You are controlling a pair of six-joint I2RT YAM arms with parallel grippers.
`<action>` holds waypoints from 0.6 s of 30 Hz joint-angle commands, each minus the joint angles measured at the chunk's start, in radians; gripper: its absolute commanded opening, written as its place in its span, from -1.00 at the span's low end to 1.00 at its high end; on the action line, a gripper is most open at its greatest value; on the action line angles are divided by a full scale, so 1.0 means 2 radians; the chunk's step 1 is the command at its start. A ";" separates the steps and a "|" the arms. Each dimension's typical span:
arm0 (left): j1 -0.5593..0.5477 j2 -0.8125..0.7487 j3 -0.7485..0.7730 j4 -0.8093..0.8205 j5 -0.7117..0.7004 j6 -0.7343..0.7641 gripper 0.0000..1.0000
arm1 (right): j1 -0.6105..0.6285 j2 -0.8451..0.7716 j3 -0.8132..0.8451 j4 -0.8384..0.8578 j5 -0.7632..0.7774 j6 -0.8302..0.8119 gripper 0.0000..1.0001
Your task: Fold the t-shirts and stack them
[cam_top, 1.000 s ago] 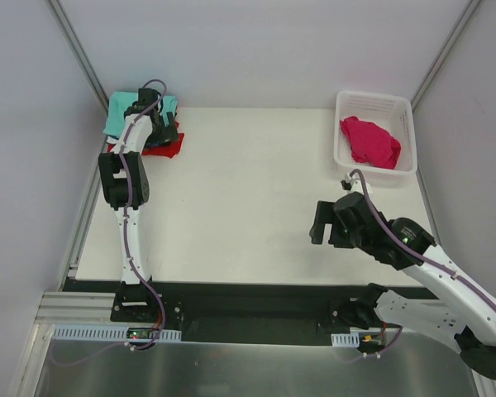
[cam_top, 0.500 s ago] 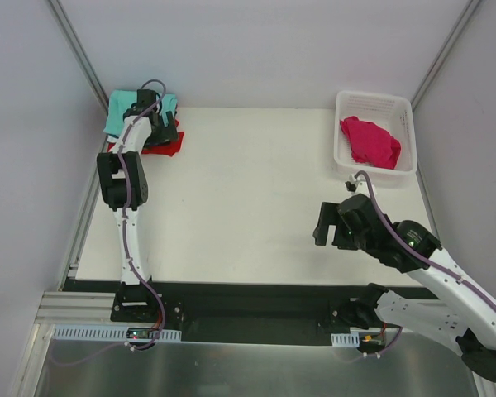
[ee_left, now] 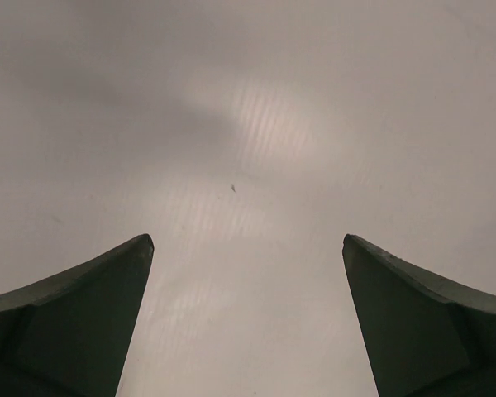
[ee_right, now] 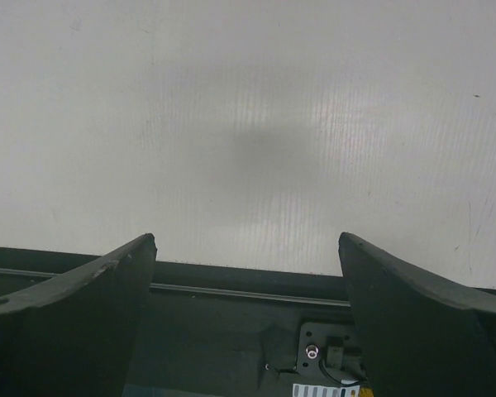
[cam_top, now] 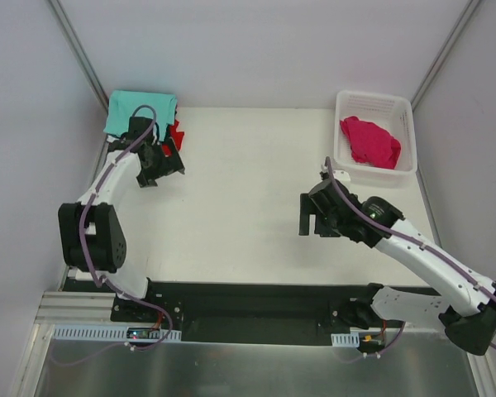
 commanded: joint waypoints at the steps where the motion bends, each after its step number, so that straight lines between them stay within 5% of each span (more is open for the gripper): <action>1: -0.053 -0.091 -0.090 -0.042 0.029 -0.043 0.98 | -0.002 0.014 -0.007 0.049 0.013 -0.028 0.93; 7: -0.187 -0.204 -0.210 -0.031 -0.039 -0.086 0.98 | -0.003 0.074 -0.021 0.102 0.051 -0.039 0.93; 18: -0.187 -0.284 -0.256 -0.012 -0.030 -0.089 0.98 | -0.015 0.115 -0.018 0.132 0.088 -0.053 0.93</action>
